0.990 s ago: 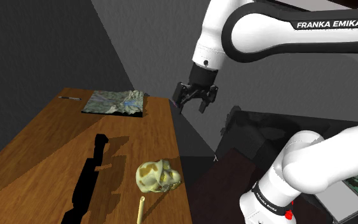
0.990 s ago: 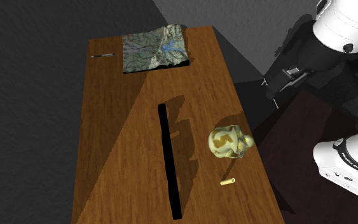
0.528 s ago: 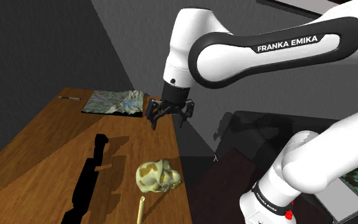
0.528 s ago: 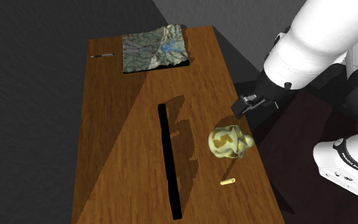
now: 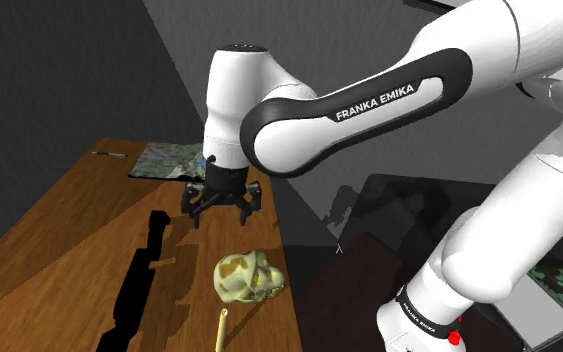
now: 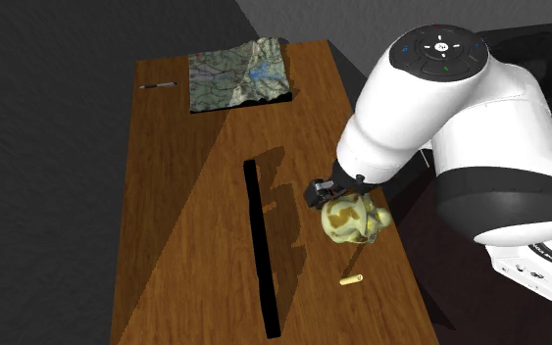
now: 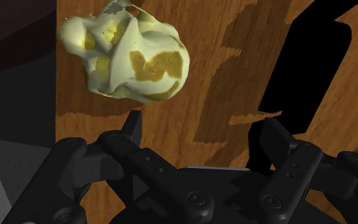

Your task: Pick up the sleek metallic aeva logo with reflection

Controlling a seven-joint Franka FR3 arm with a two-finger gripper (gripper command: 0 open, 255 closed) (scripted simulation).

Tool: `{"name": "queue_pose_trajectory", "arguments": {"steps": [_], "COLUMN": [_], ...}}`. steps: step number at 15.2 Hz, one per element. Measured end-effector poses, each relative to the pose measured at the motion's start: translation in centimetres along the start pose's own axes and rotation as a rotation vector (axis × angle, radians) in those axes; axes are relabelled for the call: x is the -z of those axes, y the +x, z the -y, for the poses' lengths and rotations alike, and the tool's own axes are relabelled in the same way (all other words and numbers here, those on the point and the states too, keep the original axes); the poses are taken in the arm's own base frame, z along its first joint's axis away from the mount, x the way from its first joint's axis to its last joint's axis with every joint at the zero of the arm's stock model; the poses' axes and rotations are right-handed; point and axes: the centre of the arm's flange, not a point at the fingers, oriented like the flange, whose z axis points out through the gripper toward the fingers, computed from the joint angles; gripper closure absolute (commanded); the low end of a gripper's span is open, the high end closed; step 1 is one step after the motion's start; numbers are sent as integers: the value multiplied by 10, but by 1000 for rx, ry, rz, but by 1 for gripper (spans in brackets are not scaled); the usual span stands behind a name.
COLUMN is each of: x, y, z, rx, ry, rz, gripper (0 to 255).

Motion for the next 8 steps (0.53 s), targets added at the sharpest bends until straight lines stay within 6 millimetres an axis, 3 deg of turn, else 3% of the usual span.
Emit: {"name": "queue_pose_trajectory", "arguments": {"steps": [8], "x": [-63], "y": [7], "z": [91], "rx": [-88], "ry": [-13], "rz": [-5], "gripper": [0]}}
